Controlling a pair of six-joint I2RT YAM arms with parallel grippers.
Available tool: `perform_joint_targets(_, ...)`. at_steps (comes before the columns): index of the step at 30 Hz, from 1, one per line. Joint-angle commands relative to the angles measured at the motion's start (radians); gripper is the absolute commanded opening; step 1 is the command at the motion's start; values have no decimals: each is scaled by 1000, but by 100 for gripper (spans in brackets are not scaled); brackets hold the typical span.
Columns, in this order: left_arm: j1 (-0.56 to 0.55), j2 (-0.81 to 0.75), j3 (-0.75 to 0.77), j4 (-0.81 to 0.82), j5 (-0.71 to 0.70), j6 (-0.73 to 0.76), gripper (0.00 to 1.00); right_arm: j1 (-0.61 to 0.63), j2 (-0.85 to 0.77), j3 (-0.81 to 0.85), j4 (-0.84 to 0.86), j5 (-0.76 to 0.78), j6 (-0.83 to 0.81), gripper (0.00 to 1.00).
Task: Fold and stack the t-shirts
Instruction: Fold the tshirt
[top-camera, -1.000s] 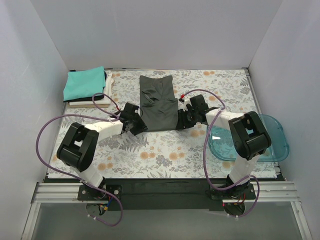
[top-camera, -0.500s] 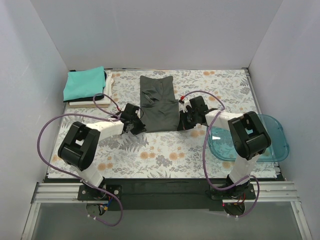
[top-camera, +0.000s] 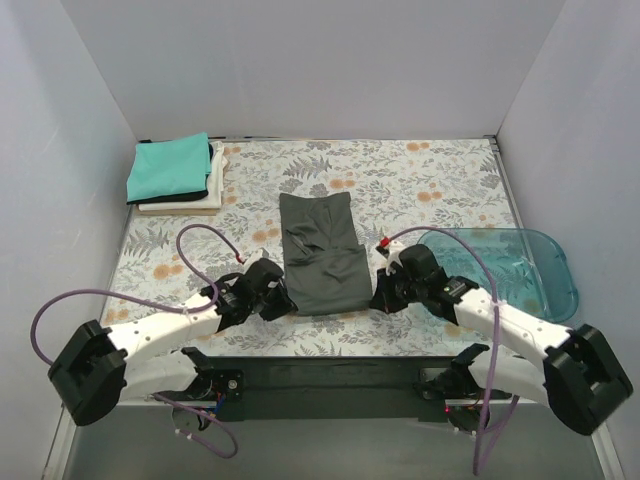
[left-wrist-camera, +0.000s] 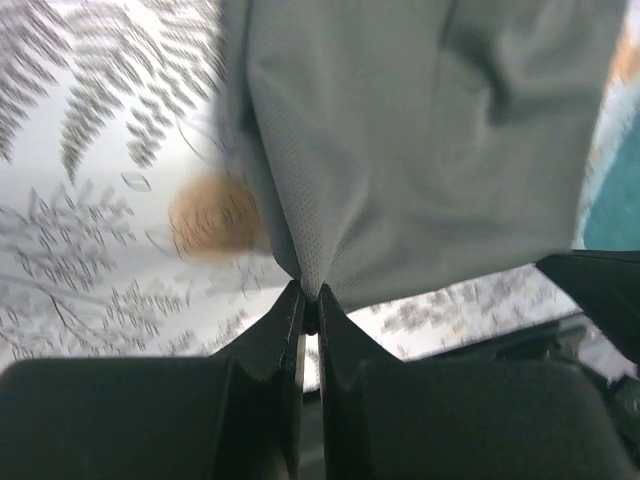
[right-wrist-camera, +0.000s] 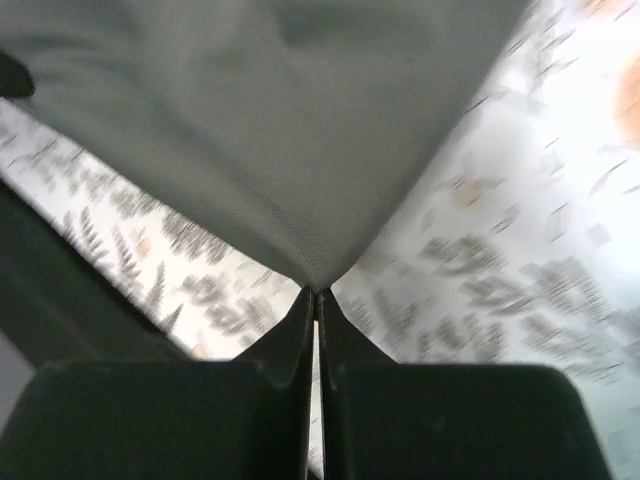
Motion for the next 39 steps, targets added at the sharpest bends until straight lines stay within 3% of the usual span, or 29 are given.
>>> perform_joint_targets(1, -81, -111, -18, -72, -9, -50, 0, 93, -143, -61, -64, 23, 115, 1)
perform_joint_targets(5, -148, -171, -5, -81, -52, -38, 0, 145, -189, -37, -95, 54, 126, 1)
perform_joint_targets(10, -156, -184, 14, -80, -127, -24, 0, 148, -197, 25, -112, 121, 98, 1)
perform_joint_targets(25, -148, -93, 269, -135, -593, 37, 0, 99, -10, 374, -115, 316, -25, 1)
perform_joint_targets(30, -79, 13, 387, -116, -602, 121, 0, 15, 56, 462, -112, 263, -71, 1)
perform_joint_targets(34, 71, 89, 427, -52, -492, 172, 0, -47, 116, 525, -112, 166, -104, 1)
perform_joint_targets(39, 147, 161, 465, 41, -428, 241, 0, -109, 223, 618, -111, 63, -129, 1)
